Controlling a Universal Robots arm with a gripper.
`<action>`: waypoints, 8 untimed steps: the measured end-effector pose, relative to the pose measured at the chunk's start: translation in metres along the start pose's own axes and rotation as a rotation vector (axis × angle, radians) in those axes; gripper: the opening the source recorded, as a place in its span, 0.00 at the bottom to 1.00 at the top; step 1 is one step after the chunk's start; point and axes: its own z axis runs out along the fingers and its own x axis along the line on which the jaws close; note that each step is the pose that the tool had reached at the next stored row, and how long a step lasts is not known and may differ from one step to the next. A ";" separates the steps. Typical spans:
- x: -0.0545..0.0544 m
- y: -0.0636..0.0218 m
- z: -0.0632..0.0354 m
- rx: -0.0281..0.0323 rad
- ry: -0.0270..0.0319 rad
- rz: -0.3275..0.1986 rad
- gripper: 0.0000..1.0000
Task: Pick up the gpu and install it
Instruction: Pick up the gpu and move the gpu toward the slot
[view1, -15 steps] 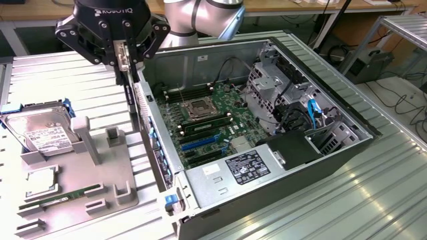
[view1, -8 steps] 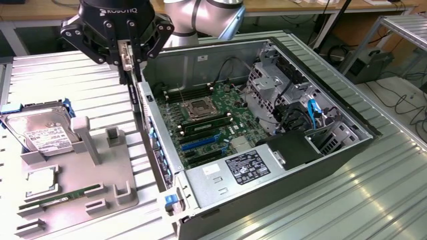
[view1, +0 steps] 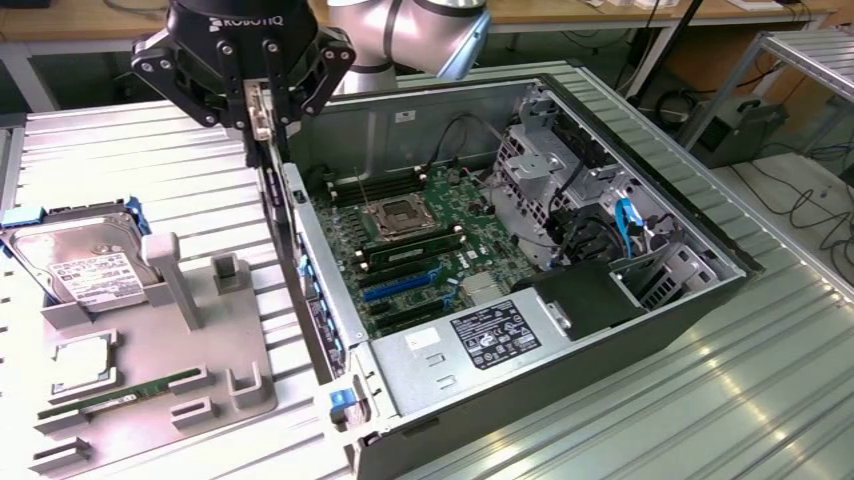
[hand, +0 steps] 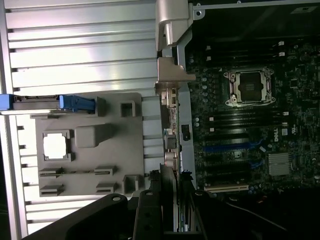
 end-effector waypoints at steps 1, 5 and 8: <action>-0.001 0.0001 0.0000 0.0000 0.0000 0.000 0.27; -0.004 0.0003 0.0001 0.0000 0.0000 0.000 0.27; -0.006 0.0005 0.0002 0.0000 0.0000 0.000 0.27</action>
